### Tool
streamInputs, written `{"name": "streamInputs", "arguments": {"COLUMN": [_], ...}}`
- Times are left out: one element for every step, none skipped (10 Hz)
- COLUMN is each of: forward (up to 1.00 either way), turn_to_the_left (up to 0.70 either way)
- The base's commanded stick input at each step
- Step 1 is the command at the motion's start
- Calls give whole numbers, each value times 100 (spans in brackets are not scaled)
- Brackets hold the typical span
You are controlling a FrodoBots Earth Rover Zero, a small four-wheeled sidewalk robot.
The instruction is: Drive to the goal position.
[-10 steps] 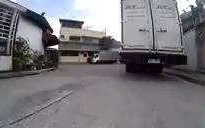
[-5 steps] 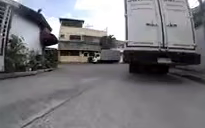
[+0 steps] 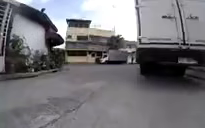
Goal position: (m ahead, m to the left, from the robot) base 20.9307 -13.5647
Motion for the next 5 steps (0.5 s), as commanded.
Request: {"name": "streamInputs", "arguments": {"forward": [100, 100, 100, 100, 100], "turn_to_the_left": [0, 0, 0, 0, 0]}}
